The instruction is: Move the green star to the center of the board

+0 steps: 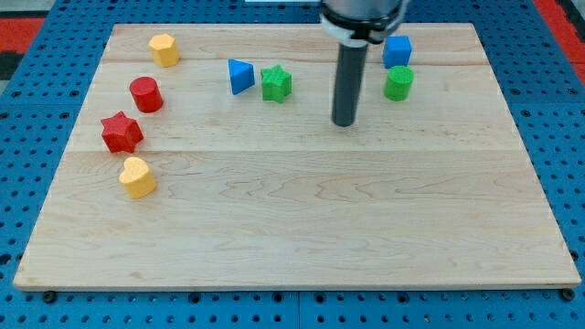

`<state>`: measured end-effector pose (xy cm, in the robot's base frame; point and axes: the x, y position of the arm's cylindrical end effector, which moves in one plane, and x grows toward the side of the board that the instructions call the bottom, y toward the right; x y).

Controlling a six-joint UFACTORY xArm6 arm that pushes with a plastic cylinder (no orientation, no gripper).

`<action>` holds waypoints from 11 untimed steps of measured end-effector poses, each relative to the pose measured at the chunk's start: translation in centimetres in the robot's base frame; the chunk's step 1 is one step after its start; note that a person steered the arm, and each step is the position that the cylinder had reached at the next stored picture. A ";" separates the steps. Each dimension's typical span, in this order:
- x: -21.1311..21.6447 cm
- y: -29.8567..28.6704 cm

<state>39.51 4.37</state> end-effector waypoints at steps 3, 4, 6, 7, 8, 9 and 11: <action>-0.9 -15.2; -5.9 -14.9; -9.6 -7.7; -7.0 -6.6; -5.7 -6.6; -5.0 -7.4; -0.8 -7.6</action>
